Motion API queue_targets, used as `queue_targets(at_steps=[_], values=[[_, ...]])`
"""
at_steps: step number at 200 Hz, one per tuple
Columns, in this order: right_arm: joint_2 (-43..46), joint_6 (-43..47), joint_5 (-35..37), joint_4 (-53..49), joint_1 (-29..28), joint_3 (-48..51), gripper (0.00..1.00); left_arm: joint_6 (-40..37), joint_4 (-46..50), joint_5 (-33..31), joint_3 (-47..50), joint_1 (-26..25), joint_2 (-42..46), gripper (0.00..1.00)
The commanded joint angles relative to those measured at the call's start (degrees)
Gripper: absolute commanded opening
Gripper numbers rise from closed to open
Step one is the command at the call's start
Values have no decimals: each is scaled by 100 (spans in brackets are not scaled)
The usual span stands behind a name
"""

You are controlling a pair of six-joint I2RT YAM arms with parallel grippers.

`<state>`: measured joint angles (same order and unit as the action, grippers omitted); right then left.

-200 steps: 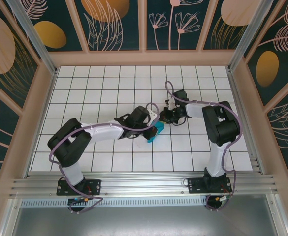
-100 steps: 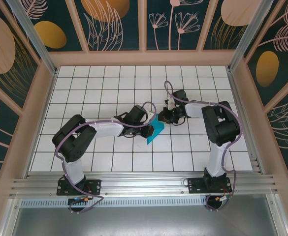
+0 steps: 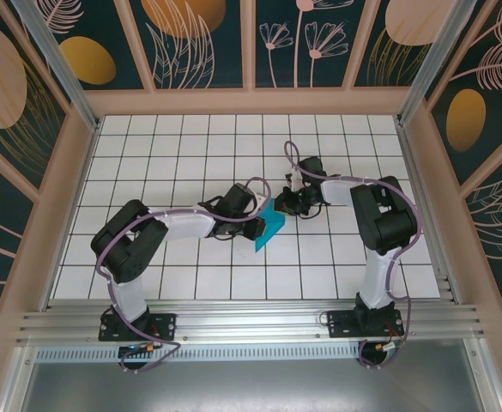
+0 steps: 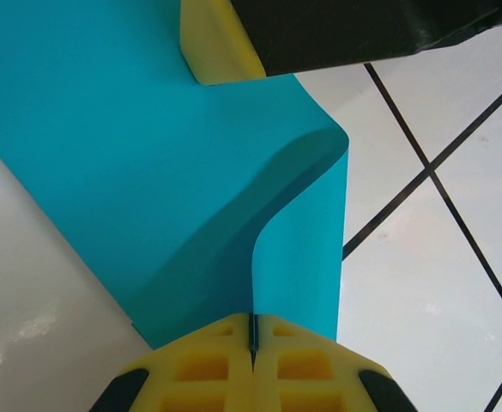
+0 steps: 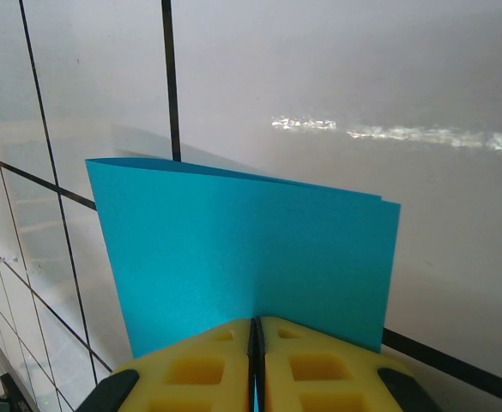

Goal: Fold a paper plane with a square sheet of paper (pick it up from the middle)
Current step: Third fold the triangle at the center of the table.

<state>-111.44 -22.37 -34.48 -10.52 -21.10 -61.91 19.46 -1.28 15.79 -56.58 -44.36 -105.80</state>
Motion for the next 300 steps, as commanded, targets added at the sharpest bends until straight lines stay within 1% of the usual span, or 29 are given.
queue_targets(at_steps=[1, 91, 178, 219, 232, 257, 285, 300], values=[[-204, 103, 266, -299, -76, -51, 13, 95, 93, -29, -72, 41, -131, 0], [-200, 101, 283, -314, -73, -14, 13, 25, 53, -181, -143, 41, -185, 2], [-184, 93, 282, -302, -75, -19, 13, 13, 49, -118, -73, 41, -394, 3], [-90, 66, 156, -317, -63, -104, 15, 50, 50, -195, -17, 41, -407, 3], [27, 49, 156, -340, -54, -173, 17, 65, 49, -199, -10, 41, -389, 3], [465, -91, 254, -269, 46, -209, 18, 77, 68, -186, -26, 41, -398, 3], [1133, -328, 194, 82, 191, 268, 13, 86, 40, -176, -10, 41, -394, 2], [1428, -362, -64, 298, 187, 613, 9, 91, 40, -182, -10, 41, -404, 2]])
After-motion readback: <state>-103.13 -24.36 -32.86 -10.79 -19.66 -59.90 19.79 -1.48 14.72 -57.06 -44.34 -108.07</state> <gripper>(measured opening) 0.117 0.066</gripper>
